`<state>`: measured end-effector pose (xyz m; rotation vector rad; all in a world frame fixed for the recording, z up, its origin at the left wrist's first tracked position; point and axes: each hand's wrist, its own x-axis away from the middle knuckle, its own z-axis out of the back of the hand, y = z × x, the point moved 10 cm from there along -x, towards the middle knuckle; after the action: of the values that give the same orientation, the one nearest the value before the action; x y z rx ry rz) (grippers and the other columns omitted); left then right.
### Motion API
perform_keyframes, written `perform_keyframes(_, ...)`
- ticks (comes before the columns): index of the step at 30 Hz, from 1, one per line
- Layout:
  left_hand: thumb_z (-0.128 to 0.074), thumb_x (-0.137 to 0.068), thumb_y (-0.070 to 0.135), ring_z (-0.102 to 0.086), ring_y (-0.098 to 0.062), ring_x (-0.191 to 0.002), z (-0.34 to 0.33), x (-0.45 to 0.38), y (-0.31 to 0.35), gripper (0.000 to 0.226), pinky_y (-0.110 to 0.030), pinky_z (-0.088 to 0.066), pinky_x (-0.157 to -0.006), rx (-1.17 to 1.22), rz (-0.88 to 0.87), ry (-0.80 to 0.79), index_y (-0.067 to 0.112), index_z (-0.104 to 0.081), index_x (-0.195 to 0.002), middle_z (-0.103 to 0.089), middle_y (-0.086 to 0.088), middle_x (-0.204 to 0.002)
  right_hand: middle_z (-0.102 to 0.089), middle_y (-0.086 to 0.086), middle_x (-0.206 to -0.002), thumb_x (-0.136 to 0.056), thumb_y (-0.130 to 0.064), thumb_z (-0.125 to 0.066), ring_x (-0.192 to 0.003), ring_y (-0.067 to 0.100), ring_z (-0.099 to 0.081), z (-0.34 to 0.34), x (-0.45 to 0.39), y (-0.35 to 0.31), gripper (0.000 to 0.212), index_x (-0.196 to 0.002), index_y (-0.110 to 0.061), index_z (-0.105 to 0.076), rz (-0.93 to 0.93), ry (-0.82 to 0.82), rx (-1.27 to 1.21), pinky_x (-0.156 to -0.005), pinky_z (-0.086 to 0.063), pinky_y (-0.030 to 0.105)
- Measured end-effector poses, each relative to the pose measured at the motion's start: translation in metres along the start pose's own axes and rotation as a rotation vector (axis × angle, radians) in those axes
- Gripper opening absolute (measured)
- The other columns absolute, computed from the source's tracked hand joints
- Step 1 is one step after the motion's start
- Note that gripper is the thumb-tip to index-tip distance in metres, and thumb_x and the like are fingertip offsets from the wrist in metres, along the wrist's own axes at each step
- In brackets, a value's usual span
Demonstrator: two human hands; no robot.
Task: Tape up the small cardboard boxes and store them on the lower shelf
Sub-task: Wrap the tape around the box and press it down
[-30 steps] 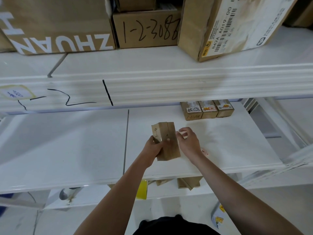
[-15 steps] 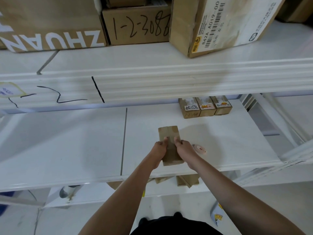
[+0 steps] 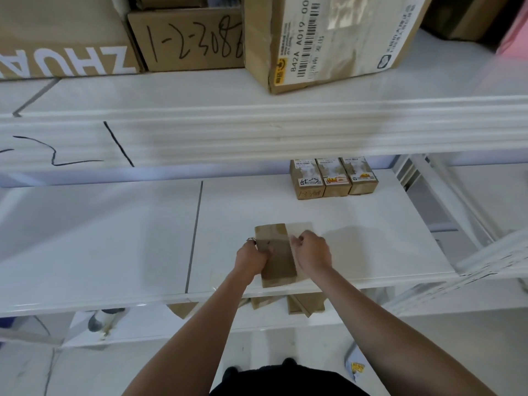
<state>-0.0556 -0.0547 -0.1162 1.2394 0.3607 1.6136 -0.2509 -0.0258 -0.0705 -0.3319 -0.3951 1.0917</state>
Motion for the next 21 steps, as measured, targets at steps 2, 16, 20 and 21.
perform_keyframes(2,-0.067,-0.094,0.036,-0.062,-0.029,-0.108,-0.001,0.0,0.001,0.046,-0.044,-0.058,-0.091,0.035,0.01,0.006,0.014,-0.053,-0.132,-0.063,-0.01,-0.124,-0.067,0.008,-0.108,-0.103,-0.039,-0.052,-0.103,0.025,-0.064,0.018,-0.005,0.013,0.033,-0.115,-0.01,-0.061,-0.009,0.091,0.103,-0.081,-0.054,0.035)
perform_keyframes(16,-0.047,-0.105,0.028,-0.058,-0.009,-0.074,0.018,0.009,-0.004,0.037,-0.021,-0.045,-0.054,0.056,0.023,0.238,0.017,-0.053,-0.14,-0.062,-0.005,-0.112,-0.071,0.015,-0.094,-0.083,-0.027,-0.083,-0.093,0.029,-0.069,0.003,-0.031,0.085,0.033,-0.089,0.001,-0.065,-0.314,-0.148,-0.263,-0.068,-0.052,0.029)
perform_keyframes(20,-0.046,-0.104,0.018,-0.067,-0.022,-0.097,0.048,0.026,-0.001,0.03,-0.028,-0.05,-0.076,0.036,-0.01,0.524,0.012,-0.066,-0.125,-0.07,-0.008,-0.119,-0.073,0.017,-0.103,-0.099,-0.019,-0.063,-0.103,0.034,-0.067,0.011,-0.035,0.091,0.026,-0.102,0.005,-0.072,-0.212,-0.129,-0.35,-0.078,-0.05,0.03)
perform_keyframes(21,-0.045,-0.103,0.017,-0.066,-0.024,-0.099,0.054,0.03,-0.001,0.03,-0.028,-0.048,-0.077,0.036,-0.013,0.577,0.011,-0.067,-0.123,-0.071,-0.008,-0.119,-0.072,0.018,-0.103,-0.101,-0.016,-0.058,-0.102,0.035,-0.067,0.015,-0.035,0.093,0.025,-0.101,0.006,-0.07,-0.203,-0.104,-0.377,-0.076,-0.049,0.032)
